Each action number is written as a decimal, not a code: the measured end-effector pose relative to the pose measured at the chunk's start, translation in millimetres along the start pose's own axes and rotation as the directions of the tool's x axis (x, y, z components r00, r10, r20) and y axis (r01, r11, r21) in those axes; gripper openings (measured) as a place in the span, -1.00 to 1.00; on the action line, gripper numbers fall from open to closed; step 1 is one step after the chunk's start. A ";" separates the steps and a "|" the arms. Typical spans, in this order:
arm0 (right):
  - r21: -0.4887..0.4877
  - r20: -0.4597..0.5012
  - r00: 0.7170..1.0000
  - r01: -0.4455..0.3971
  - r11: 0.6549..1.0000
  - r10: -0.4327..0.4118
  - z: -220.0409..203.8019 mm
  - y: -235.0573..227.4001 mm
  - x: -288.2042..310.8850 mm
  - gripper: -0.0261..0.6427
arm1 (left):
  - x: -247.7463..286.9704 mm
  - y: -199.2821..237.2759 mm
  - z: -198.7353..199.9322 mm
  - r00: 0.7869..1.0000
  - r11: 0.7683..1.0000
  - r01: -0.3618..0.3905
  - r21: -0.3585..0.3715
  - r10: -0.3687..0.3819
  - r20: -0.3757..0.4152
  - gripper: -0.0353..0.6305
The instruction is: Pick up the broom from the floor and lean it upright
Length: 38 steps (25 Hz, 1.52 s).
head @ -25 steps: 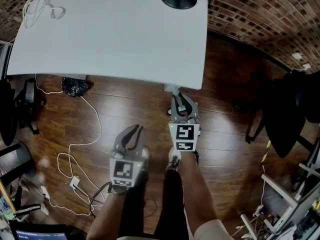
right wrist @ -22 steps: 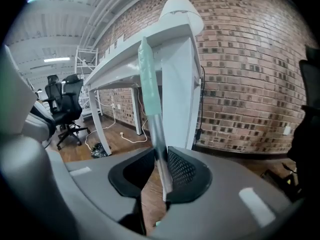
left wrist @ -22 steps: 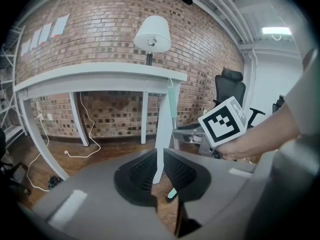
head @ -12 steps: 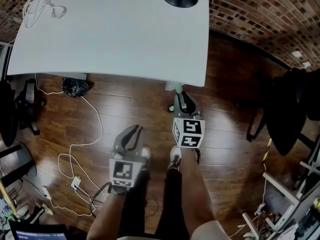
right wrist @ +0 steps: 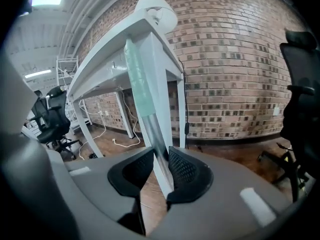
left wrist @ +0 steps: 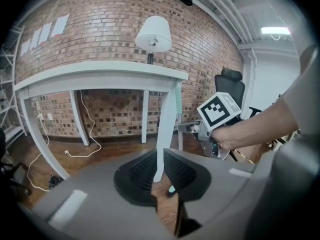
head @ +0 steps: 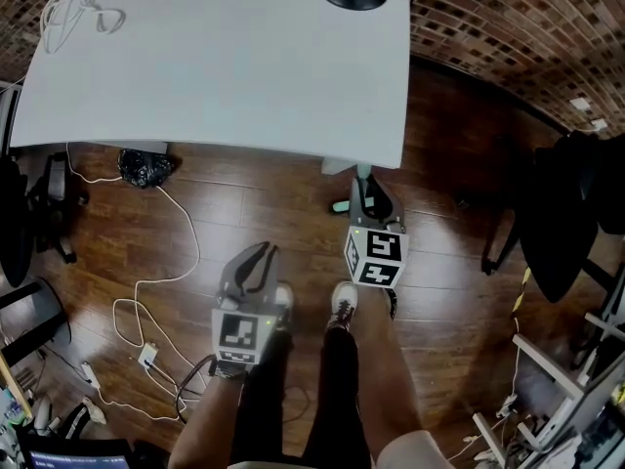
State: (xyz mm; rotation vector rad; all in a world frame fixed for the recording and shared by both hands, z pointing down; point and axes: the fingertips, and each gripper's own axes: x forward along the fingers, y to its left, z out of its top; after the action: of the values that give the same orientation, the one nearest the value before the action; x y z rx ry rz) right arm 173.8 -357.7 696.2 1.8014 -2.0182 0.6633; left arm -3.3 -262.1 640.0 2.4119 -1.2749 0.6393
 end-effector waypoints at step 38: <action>-0.051 -0.090 0.986 -0.146 0.988 0.141 -13.2 48.3 10.3 -0.58 | -0.7 -0.4 -21.3 0.999 1.000 0.025 -0.018 -0.026 -0.034 -0.79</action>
State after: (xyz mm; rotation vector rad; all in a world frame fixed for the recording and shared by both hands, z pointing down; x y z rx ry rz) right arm 124.0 -355.0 707.6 1.5786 -2.1020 0.7043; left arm -8.2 -251.1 657.5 2.3893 -1.2292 0.6565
